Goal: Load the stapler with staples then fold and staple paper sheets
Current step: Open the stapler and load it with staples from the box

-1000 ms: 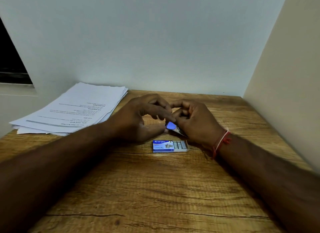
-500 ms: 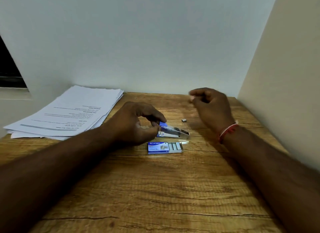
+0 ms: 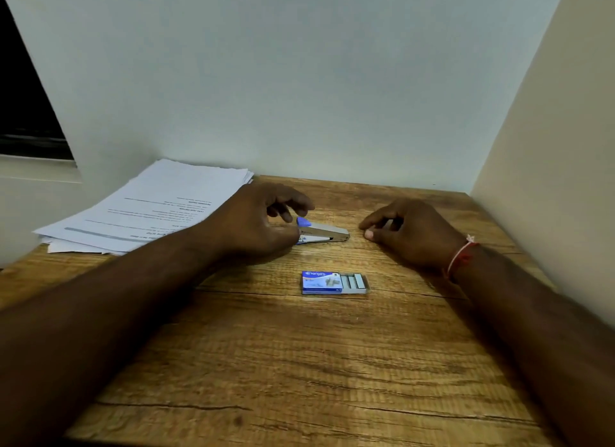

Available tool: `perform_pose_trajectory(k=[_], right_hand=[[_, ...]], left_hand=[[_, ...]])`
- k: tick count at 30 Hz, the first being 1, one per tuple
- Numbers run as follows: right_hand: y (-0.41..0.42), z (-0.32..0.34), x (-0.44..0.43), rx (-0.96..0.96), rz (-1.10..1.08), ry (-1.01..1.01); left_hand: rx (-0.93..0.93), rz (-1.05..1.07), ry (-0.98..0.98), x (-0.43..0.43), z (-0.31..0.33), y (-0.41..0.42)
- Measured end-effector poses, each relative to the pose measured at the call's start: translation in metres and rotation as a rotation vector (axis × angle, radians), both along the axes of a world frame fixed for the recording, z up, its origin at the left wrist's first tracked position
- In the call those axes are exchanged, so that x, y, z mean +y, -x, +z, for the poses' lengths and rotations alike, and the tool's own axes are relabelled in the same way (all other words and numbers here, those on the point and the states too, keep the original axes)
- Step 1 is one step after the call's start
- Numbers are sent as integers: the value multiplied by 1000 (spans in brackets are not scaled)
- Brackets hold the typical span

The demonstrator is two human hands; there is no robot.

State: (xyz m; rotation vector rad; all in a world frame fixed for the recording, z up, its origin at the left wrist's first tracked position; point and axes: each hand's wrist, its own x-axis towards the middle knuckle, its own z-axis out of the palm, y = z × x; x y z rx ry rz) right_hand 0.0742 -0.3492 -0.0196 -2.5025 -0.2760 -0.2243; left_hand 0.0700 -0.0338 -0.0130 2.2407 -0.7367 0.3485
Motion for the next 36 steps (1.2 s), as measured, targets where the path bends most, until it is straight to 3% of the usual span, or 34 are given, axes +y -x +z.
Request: perform_pose_trajectory(k=[11, 17, 27, 36], right_hand=[[-4, -4, 4, -25, 29, 75], [-4, -2, 0, -58, 61, 26], [6, 8, 4, -167, 88, -24], [36, 25, 27, -215, 373, -28]], left_hand=[[-217, -242, -82, -10, 10, 17], [-54, -363, -153, -15, 5, 25], [140, -332, -287, -11, 3, 21], [194, -265, -278, -9, 5, 19]])
